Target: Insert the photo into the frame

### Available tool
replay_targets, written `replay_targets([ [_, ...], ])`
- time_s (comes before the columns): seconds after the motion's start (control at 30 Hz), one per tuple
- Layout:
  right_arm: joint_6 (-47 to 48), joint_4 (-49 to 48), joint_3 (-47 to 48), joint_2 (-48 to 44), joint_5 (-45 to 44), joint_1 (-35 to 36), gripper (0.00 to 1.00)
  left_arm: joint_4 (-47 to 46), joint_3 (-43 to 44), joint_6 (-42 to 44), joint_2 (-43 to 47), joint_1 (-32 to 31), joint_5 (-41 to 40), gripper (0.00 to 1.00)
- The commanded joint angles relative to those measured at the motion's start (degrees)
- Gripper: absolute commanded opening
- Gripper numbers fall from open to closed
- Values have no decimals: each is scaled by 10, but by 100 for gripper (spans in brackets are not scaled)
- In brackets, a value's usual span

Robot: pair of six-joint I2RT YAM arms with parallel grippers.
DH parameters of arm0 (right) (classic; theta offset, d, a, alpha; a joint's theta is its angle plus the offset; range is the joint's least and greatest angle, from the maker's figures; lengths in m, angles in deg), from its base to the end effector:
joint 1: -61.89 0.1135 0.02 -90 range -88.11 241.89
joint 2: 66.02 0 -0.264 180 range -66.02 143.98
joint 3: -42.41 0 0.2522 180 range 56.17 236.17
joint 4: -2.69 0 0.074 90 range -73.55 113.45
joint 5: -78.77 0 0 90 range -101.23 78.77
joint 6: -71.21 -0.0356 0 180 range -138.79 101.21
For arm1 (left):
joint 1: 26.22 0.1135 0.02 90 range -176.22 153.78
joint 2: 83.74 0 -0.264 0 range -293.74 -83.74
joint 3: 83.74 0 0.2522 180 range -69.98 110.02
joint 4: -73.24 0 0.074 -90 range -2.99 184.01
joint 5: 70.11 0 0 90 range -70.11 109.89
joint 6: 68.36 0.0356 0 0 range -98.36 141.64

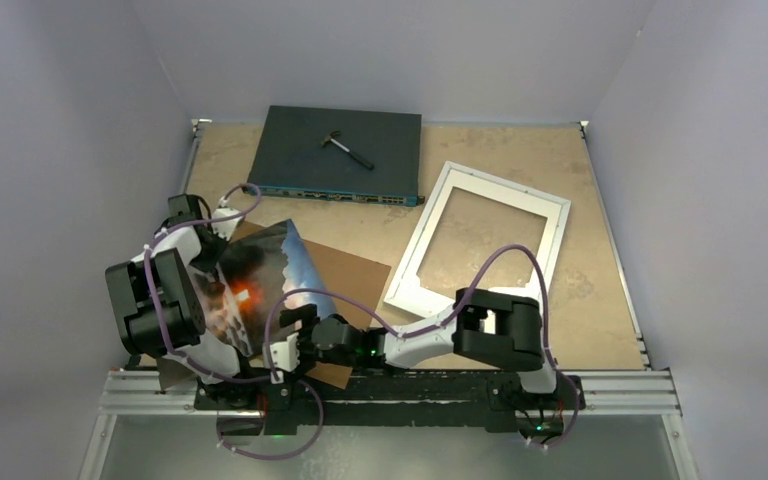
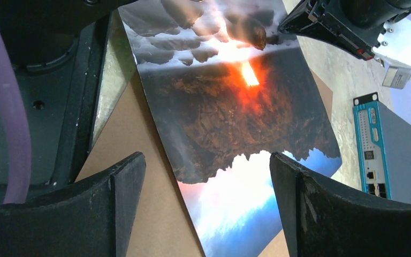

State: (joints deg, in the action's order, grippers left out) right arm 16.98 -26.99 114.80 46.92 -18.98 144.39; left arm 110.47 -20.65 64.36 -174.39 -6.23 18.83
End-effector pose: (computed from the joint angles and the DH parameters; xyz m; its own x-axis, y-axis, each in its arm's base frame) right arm 0.0598 0.4176 0.1721 0.5442 -0.3040 -0.7819 -0.7974 0.1022 -0.5947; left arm 0.2754 0.1009 0.1616 -0.8616 0.4084 -0.3016 0.3203 0.8981 0.3013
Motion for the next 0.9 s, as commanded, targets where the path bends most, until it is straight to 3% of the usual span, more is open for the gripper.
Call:
replay_targets([
  [0.0, 27, -38, 29, 23, 10, 3, 87, -1, -15, 9, -4, 5, 8, 0],
  [0.87, 131, -50, 104, 134, 23, 8, 76, 41, -28, 33, -37, 12, 46, 0],
])
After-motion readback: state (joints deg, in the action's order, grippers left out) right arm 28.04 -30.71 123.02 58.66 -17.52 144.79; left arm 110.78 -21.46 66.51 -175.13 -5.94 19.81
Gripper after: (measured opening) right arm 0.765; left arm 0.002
